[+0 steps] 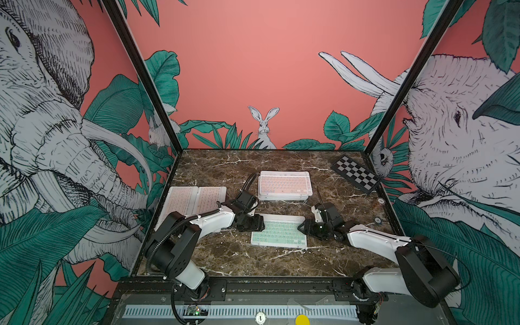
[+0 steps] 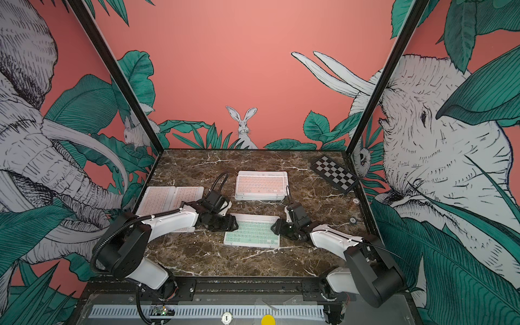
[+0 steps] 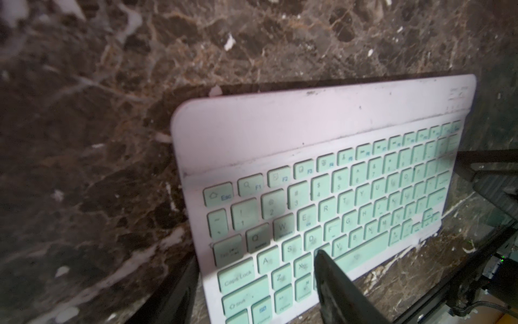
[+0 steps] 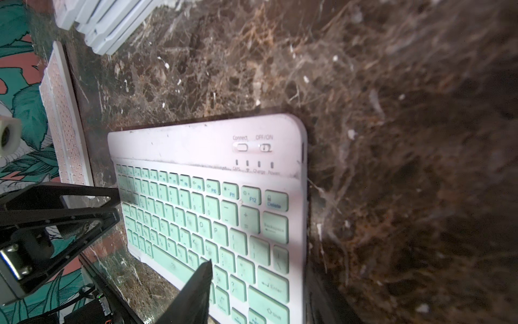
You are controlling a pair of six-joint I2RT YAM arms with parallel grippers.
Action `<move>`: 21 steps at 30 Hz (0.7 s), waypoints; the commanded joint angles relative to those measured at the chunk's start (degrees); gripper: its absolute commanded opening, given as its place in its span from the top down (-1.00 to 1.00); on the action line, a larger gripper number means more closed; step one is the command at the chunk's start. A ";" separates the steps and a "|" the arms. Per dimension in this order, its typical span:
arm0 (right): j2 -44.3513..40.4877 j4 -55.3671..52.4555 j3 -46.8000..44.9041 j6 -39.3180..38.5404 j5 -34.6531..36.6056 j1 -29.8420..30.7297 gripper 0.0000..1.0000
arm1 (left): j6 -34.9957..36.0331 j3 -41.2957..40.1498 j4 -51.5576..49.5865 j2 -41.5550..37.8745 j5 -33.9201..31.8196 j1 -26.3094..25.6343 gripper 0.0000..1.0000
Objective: Stack the numeric keypads
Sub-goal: Pick up the numeric keypad from the center of the board.
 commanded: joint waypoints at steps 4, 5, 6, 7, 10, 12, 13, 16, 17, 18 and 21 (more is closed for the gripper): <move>-2.54 10.27 -0.64 3.00 -8.66 -1.47 -0.04 | -0.32 -2.30 0.57 3.78 1.35 -1.43 -0.36; -2.97 10.41 -0.80 3.02 -9.28 -1.78 -0.04 | -0.22 -2.30 0.56 3.90 1.44 -1.36 -0.36; -3.26 10.41 -0.92 2.94 -9.74 -2.05 -0.04 | -0.26 -2.30 0.54 3.98 1.45 -1.40 -0.35; -3.84 10.14 -0.93 2.39 -10.42 -2.45 -0.04 | -0.09 -2.37 0.57 4.02 1.51 -1.48 -0.36; -4.68 8.97 -0.85 0.90 -11.47 -3.41 -0.04 | 0.13 -2.39 0.88 4.45 1.45 -1.47 -0.36; -4.71 9.22 -0.84 0.83 -12.50 -3.82 -0.04 | 0.22 -2.14 0.98 4.76 1.53 -1.48 -0.35; -4.49 9.07 -0.88 0.80 -12.71 -4.05 -0.04 | 0.14 -2.12 0.98 4.93 1.62 -1.44 -0.35; -3.67 10.12 -1.36 1.24 -14.06 -4.61 -0.04 | 0.42 -2.12 1.15 5.20 1.75 -1.48 -0.35; -3.20 11.15 -1.83 1.85 -14.68 -4.70 -0.03 | 0.49 -2.12 1.31 5.28 1.84 -1.53 -0.35; -2.90 12.40 -2.16 2.47 -15.22 -4.77 -0.03 | 0.46 -2.12 1.49 5.47 2.00 -1.61 -0.35; -1.84 14.59 -2.69 3.42 -16.05 -4.99 -0.03 | 0.46 -2.12 1.99 6.00 2.54 -1.70 -0.35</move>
